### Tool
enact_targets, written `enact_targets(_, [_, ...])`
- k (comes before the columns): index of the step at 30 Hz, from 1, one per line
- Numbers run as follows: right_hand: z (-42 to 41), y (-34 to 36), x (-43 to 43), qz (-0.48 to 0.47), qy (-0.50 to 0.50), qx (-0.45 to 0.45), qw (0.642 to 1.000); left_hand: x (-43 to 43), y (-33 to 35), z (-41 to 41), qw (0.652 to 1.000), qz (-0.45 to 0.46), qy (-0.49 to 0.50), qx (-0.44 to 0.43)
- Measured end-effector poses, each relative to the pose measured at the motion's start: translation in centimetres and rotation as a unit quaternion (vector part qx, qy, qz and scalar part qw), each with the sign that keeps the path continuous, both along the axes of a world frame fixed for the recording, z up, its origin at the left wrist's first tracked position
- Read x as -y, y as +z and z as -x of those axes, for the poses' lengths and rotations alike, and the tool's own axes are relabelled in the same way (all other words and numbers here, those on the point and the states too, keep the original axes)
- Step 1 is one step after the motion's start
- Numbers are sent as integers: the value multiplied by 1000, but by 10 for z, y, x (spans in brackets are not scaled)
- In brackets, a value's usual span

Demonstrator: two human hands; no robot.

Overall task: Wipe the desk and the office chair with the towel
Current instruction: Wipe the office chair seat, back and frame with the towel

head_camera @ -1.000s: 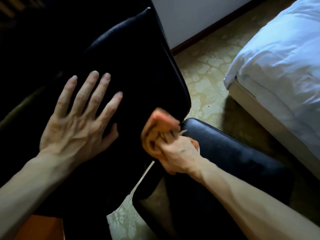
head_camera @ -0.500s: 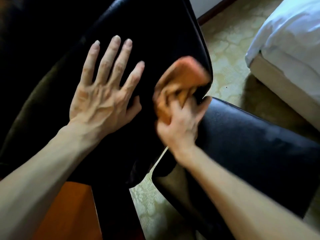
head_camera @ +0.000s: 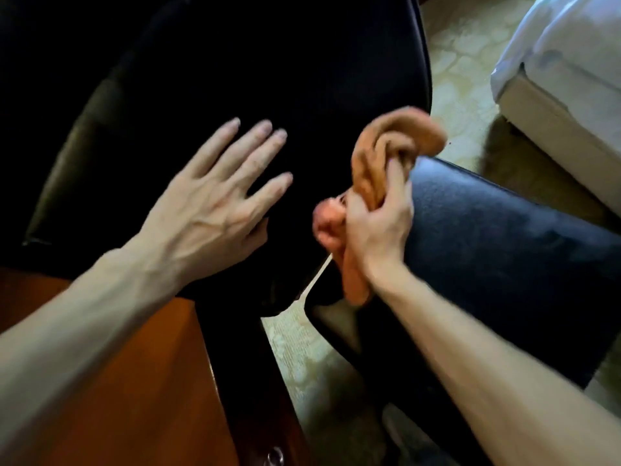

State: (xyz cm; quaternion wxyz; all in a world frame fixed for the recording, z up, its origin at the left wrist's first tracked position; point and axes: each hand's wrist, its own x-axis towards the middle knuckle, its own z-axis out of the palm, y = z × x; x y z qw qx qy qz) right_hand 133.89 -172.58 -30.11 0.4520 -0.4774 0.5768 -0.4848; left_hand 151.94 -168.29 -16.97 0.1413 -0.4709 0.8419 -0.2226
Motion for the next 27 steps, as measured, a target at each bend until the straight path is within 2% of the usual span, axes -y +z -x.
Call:
enact_targets(3, [-11, 6, 21, -28, 62, -69, 995, -34, -3, -11, 1000, 2, 3, -2])
enact_targets(6, [-41, 9, -35, 20, 118, -114, 986, -58, -1, -22, 999, 30, 28, -15])
enact_targets(10, [-56, -11, -137, 144, 297, -209, 920, -74, 5, -37, 999, 28, 21, -5])
enact_targets(14, [-44, -32, -145, 189, 373, -205, 885, -74, 4, -42, 999, 42, 4, 4])
enact_targets(15, [-36, -36, -140, 239, 403, -209, 858, -74, 3, -41, 999, 52, 4, 0])
enact_targets(17, [-14, -46, -124, 370, 456, -233, 775, -75, 1, -38, 998, 65, 10, -5])
enact_targets(18, [-3, -48, -116, 402, 459, -232, 758, -75, 1, -37, 998, 67, 10, -5])
enact_targets(19, [4, -47, -108, 399, 440, -208, 777, -75, 0, -37, 998, 66, 11, -5])
enact_targets(21, [4, -38, -92, 345, 339, -113, 868, -74, 1, -38, 998, 68, 13, -6])
enact_targets(23, [-9, -25, -79, 298, 207, -60, 930, -74, 0, -38, 997, 71, 11, -8])
enact_targets(25, [-26, -18, -74, 269, 137, -77, 950, -73, -2, -37, 997, 75, 12, -13])
enact_targets(27, [-40, -23, -85, 259, 179, -124, 941, -74, -4, -38, 996, 82, 18, -18])
